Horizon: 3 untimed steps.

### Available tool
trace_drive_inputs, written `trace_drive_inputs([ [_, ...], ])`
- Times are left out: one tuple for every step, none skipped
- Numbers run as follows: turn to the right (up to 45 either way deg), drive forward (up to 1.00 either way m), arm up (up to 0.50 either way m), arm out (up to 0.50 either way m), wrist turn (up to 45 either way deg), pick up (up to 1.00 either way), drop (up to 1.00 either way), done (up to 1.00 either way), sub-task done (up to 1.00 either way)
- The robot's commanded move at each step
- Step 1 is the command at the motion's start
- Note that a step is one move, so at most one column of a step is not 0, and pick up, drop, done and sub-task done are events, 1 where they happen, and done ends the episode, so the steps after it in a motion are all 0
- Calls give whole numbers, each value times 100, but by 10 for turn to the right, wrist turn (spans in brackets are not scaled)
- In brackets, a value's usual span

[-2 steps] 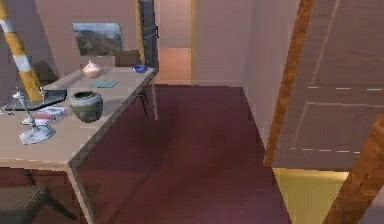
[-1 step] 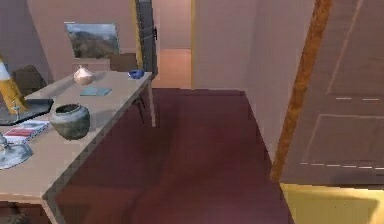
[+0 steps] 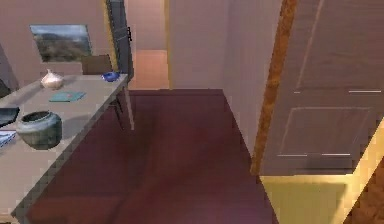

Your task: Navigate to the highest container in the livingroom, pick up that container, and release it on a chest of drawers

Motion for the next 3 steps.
trace_drive_inputs([
  [0, 100, 0, 0, 0, 0, 0, 0, 0],
  [0, 60, 0, 0, 0, 0, 0, 0, 0],
  [-450, 0, 0, 0, 0, 0, 0, 0, 0],
])
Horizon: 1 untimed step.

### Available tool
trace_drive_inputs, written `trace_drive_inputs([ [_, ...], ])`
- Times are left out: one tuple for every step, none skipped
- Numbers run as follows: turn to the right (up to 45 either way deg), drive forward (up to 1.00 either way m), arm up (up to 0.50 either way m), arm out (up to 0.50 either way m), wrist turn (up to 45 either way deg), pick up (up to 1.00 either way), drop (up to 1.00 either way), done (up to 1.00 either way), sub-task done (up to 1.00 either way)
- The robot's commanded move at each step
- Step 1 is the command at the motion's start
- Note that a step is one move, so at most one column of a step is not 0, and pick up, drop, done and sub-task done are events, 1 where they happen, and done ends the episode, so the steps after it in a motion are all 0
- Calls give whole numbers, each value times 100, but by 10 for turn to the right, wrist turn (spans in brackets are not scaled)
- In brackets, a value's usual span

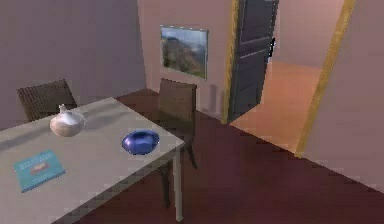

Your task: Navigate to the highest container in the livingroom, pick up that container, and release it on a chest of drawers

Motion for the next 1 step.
trace_drive_inputs([
  [-450, 0, 0, 0, 0, 0, 0, 0, 0],
])
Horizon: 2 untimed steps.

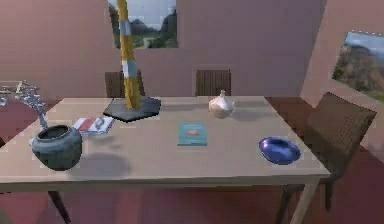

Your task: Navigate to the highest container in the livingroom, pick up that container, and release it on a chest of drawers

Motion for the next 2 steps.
trace_drive_inputs([
  [0, 30, 0, 0, 0, 0, 0, 0, 0],
  [-450, 0, 0, 0, 0, 0, 0, 0, 0],
])
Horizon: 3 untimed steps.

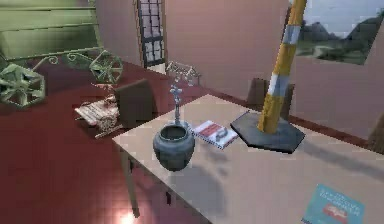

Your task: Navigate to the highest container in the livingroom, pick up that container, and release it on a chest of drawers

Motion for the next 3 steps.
trace_drive_inputs([
  [-300, 0, 0, 0, 0, 0, 0, 0, 0],
  [450, 0, 0, 0, 0, 0, 0, 0, 0],
  [450, 0, 0, 0, 0, 0, 0, 0, 0],
])
